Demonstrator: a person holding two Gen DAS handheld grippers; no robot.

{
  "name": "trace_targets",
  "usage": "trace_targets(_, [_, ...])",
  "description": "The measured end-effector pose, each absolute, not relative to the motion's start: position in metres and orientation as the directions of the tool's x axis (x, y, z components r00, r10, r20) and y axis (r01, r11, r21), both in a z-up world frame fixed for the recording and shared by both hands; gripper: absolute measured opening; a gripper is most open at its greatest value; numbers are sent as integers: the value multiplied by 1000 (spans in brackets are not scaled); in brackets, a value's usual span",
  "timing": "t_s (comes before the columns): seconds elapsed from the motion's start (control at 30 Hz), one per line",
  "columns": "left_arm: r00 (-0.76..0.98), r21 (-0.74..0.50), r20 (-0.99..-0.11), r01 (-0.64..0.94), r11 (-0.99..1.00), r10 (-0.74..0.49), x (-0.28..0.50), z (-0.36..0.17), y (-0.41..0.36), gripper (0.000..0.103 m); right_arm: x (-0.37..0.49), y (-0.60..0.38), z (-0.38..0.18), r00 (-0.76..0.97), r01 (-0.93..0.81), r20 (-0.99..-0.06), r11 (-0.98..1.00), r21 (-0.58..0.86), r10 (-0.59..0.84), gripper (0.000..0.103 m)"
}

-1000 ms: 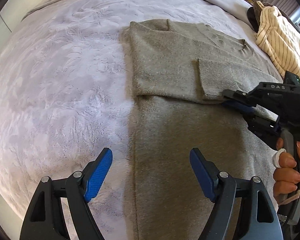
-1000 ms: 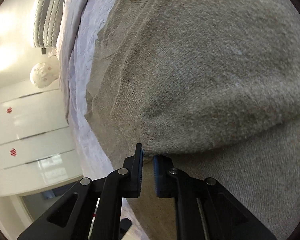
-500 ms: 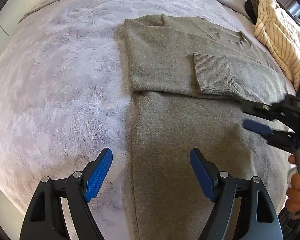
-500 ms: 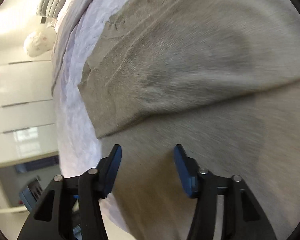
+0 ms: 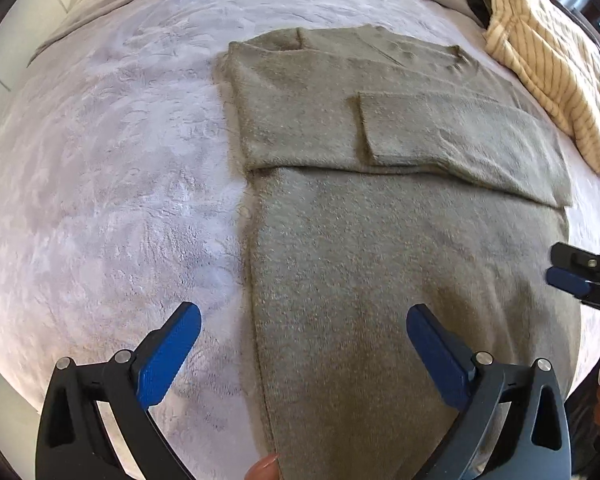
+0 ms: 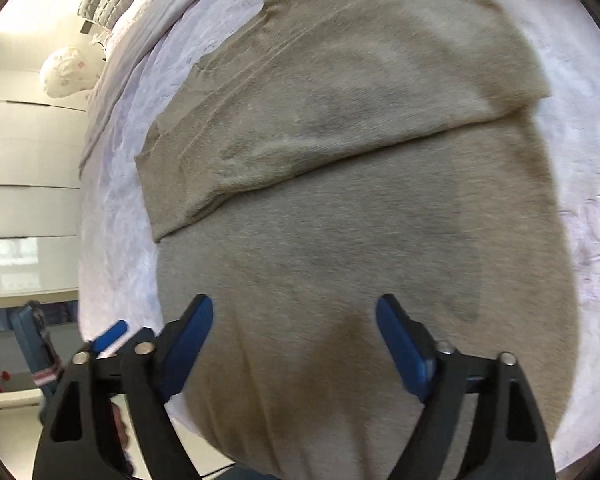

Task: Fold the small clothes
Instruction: 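Move both open grippers to the hem of the grey sweater, then grasp the sweater hem with the left gripper while the right gripper grasps it too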

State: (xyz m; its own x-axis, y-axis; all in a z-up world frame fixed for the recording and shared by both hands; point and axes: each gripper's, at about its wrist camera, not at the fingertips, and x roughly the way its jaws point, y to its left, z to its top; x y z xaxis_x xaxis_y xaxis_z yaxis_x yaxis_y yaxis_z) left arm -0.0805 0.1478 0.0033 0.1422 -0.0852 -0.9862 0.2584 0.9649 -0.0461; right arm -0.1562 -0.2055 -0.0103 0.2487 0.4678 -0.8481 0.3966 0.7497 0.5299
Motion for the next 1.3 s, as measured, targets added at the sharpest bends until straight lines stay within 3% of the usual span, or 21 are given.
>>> trace_targets(0.43, [82, -12, -996, 275, 961, -36, -91, -6, 144, 103, -202, -248, -13, 190, 457, -893, 768, 448, 408, 87])
trace_targets(0.87, [-16, -103, -994, 348, 932, -104, -116, -22, 152, 103, -242, -293, -12, 147, 496, -928, 786, 369, 342, 87])
trace_targets(1.3, [-224, -287, -949, 307, 907, -224, -172, -61, 175, 103, -307, -297, -40, 94, 474, -801, 681, 558, 591, 86])
